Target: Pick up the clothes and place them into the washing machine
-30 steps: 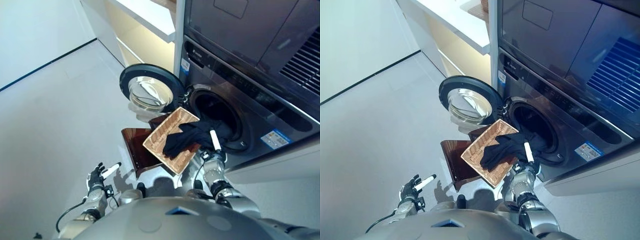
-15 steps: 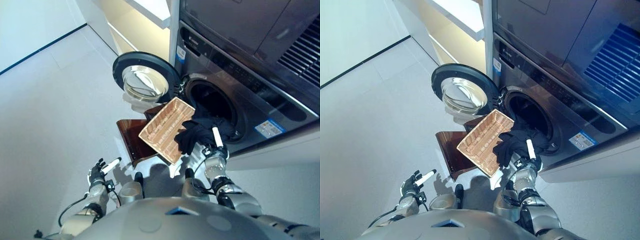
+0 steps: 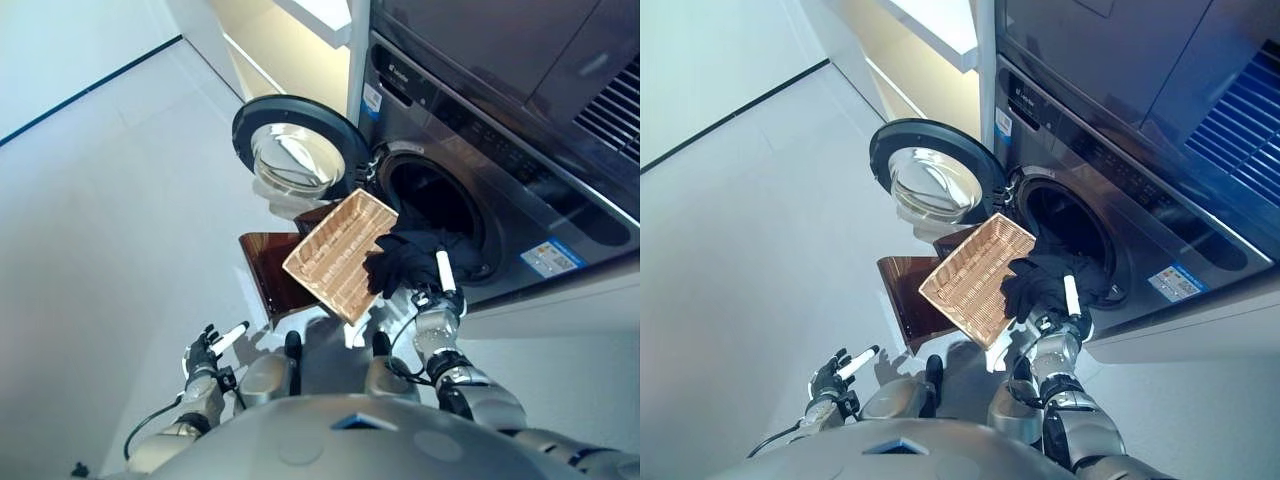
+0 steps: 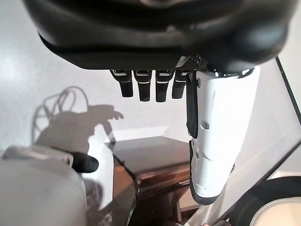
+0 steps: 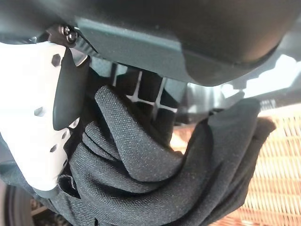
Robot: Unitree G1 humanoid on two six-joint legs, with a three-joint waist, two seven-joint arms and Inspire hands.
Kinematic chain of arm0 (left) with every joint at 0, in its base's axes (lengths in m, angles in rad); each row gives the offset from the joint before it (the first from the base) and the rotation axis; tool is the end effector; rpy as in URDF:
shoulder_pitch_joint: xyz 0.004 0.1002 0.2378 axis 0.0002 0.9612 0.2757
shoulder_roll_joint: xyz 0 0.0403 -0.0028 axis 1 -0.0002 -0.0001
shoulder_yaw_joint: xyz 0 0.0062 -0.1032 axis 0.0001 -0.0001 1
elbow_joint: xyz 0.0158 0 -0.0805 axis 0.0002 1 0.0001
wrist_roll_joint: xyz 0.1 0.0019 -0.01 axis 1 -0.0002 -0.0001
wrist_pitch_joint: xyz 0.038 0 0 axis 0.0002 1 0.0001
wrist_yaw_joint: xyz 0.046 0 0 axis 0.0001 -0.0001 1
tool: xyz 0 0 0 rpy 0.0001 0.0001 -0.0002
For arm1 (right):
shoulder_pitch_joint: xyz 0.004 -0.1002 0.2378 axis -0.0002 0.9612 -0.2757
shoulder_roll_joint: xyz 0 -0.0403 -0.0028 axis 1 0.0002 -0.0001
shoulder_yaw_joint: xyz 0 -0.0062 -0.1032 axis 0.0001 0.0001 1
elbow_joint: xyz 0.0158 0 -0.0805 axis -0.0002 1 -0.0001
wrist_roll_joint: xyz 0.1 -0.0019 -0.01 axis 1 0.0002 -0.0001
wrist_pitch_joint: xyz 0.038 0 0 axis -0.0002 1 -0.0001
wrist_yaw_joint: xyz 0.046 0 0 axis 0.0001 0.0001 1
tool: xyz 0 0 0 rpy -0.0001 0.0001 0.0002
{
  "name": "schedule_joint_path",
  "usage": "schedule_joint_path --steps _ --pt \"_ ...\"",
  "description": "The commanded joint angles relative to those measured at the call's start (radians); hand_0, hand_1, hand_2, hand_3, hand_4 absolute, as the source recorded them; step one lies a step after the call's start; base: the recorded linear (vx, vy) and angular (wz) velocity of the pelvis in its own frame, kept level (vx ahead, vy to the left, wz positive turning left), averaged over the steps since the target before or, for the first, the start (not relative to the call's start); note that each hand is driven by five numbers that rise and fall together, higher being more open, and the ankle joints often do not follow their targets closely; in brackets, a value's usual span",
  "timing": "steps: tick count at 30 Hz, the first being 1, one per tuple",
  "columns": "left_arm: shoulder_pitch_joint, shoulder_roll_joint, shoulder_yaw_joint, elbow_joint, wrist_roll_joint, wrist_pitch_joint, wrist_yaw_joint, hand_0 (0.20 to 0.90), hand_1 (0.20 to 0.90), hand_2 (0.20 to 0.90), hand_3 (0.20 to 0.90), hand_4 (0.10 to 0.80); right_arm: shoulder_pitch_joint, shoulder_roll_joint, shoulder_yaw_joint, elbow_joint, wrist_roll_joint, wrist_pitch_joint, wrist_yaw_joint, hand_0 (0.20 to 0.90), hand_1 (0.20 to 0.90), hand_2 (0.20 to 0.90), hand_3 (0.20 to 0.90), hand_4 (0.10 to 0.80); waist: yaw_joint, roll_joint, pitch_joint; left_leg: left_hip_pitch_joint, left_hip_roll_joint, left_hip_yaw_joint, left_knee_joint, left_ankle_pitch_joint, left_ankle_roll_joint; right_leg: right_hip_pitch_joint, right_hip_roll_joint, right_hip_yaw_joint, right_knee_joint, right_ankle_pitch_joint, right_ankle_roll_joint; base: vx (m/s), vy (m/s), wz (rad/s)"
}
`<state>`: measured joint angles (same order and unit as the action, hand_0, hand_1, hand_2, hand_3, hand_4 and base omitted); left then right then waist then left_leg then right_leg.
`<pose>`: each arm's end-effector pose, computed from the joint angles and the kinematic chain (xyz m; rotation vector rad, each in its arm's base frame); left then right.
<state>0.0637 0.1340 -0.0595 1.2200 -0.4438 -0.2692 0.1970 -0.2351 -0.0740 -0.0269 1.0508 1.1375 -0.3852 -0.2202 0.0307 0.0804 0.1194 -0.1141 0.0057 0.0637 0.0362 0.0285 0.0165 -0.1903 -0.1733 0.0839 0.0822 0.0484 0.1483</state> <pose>0.0603 0.1976 -0.1194 -0.0896 1.0012 0.5230 0.1863 -0.1830 -0.0716 0.8338 0.4711 -0.8438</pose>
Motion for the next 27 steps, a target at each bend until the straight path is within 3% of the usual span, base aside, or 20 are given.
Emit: schedule_joint_path --steps 1,6,10,13,19,24,27 --pt "-0.084 0.047 -0.002 -0.031 -0.031 -0.071 0.019 0.900 0.900 0.900 0.900 0.800 -0.151 -0.017 0.007 -0.090 -0.024 -0.062 0.038 0.200 0.200 0.200 0.200 0.300 0.038 0.015 0.018 -0.084 0.028 -0.019 0.064 0.002 -0.068 -0.022 0.036 -0.075 0.033 -0.007 -0.020 -0.074 -0.043 -0.72" --pt "-0.106 0.032 -0.027 -0.094 -0.077 -0.093 0.021 0.900 0.900 0.900 0.900 0.800 -0.189 -0.027 0.019 -0.133 -0.009 -0.078 0.033 0.200 0.200 0.200 0.200 0.300 0.026 0.039 0.053 -0.126 0.026 -0.021 0.078 -0.006 -0.069 -0.100 0.032 -0.085 0.085 -0.013 -0.024 -0.053 -0.017 0.02" --pt "-0.136 0.034 -0.052 -0.153 -0.096 -0.103 0.029 0.900 0.900 0.900 0.900 0.800 -0.219 -0.035 0.020 -0.207 -0.007 -0.111 0.022 0.200 0.200 0.200 0.200 0.300 0.012 0.046 0.095 -0.254 0.028 -0.030 0.244 -0.048 -0.083 -0.200 0.032 -0.114 0.200 -0.056 -0.034 -0.121 -0.065 0.19" --pt "-0.155 0.044 -0.065 -0.167 -0.094 -0.104 0.044 0.900 0.900 0.900 0.900 0.800 -0.252 -0.042 0.004 -0.229 0.020 -0.142 0.019 0.200 0.200 0.200 0.200 0.300 0.001 0.041 0.108 -0.354 0.056 -0.035 0.382 -0.102 -0.105 -0.286 0.038 -0.126 0.323 -0.097 -0.036 -0.075 -0.083 0.29" --pt "-0.153 0.051 -0.062 -0.170 -0.093 -0.100 0.052 0.900 0.900 0.900 0.900 0.800 -0.315 -0.050 -0.032 -0.219 0.062 -0.174 0.019 0.200 0.200 0.200 0.200 0.300 0.009 0.047 0.121 -0.448 0.087 -0.049 0.533 -0.177 -0.114 -0.386 0.044 -0.127 0.441 -0.140 -0.036 -0.048 -0.037 0.00" --pt "-0.133 0.049 -0.071 -0.172 -0.099 -0.105 0.036 0.900 0.900 0.900 0.900 0.800 -0.368 -0.052 -0.088 -0.188 0.124 -0.194 0.035 0.200 0.200 0.200 0.200 0.300 0.012 0.070 0.125 -0.455 0.085 -0.044 0.517 -0.180 -0.113 -0.410 0.043 -0.118 0.449 -0.145 -0.032 -0.004 0.015 -0.07" --pt "-0.116 0.042 -0.079 -0.192 -0.116 -0.110 0.021 0.900 0.900 0.900 0.900 0.800 -0.418 -0.075 -0.136 -0.156 0.174 -0.207 0.042 0.200 0.200 0.200 0.200 0.300 0.023 0.109 0.116 -0.444 0.066 -0.033 0.478 -0.168 -0.109 -0.421 0.036 -0.101 0.446 -0.150 -0.030 0.020 0.062 -0.10"
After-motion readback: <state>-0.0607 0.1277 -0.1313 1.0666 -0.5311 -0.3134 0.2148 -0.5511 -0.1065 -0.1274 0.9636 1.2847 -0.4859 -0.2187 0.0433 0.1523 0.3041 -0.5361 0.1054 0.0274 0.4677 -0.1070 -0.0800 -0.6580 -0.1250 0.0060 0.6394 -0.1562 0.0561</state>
